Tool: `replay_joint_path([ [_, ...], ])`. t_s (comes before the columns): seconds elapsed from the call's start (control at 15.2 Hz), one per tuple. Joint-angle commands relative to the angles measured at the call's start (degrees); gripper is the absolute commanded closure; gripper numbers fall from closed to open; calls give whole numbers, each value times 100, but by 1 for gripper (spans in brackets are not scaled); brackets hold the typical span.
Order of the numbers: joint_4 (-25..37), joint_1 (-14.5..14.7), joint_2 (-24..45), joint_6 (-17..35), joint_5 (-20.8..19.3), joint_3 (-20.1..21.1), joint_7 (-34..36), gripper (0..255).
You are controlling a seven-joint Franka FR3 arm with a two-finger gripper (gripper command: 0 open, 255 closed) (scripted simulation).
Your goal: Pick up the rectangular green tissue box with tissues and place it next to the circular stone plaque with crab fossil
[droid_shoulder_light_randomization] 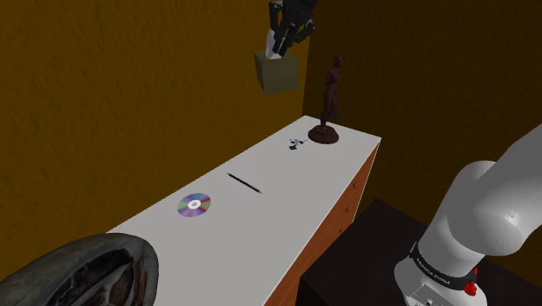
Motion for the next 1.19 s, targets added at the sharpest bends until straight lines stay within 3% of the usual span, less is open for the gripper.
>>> replay_joint_path([
  [0.0, -132, 81, -127, 74, -26, 203, 283, 255],
  [0.53, -410, 368, -435, 295, -84, 1032, 1372, 255],
  [1.12, -205, 640, -314, 464, -253, 2056, 2679, 255],
])
